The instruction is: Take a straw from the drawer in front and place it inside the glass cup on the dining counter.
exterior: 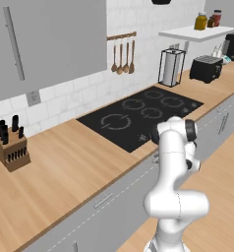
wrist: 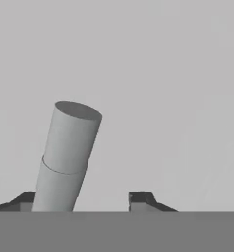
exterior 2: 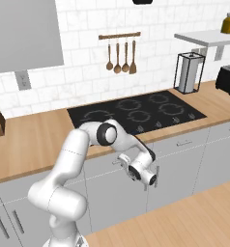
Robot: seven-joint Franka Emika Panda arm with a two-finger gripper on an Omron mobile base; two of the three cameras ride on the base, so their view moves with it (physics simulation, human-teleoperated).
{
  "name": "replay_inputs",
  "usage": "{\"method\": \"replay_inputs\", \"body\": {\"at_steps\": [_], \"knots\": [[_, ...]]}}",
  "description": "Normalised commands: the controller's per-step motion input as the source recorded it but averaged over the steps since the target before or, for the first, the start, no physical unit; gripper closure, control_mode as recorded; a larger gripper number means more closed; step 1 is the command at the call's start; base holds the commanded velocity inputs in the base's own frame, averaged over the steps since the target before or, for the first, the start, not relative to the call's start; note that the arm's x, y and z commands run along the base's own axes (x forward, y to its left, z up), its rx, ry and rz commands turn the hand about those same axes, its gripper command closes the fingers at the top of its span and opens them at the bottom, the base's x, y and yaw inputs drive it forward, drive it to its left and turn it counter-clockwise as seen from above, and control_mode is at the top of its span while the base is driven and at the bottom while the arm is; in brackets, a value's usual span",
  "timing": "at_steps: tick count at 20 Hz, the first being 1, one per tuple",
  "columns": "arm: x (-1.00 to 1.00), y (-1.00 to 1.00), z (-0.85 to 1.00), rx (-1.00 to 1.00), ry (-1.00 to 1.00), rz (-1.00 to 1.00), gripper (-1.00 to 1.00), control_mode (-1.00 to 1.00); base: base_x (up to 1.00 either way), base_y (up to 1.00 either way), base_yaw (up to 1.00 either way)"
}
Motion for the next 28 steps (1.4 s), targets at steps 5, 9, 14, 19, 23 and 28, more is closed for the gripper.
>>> {"method": "replay_inputs", "body": {"at_steps": [5, 9, 14, 19, 23, 28], "knots": [[0.07, 0.92, -0.65, -0.76, 0.50, -0.17, 1.00, -1.00, 0.00, 0.00, 0.00], [0.00, 0.66, -0.78, -0.74, 0.44, -0.19, 1.00, -1.00, 0.00, 0.00, 0.00], [-0.30, 0.23, -0.97, -0.75, 0.35, -0.24, 1.00, -1.00, 0.00, 0.00, 0.00], [-0.91, -0.10, -1.00, -0.71, 0.12, -0.35, 1.00, -1.00, 0.00, 0.00, 0.00], [-0.94, 0.10, -0.99, -0.80, 0.04, -0.41, 1.00, -1.00, 0.00, 0.00, 0.00], [-0.42, 0.24, -0.07, -0.70, 0.24, -0.38, 1.00, -1.00, 0.00, 0.00, 0.00]]}}
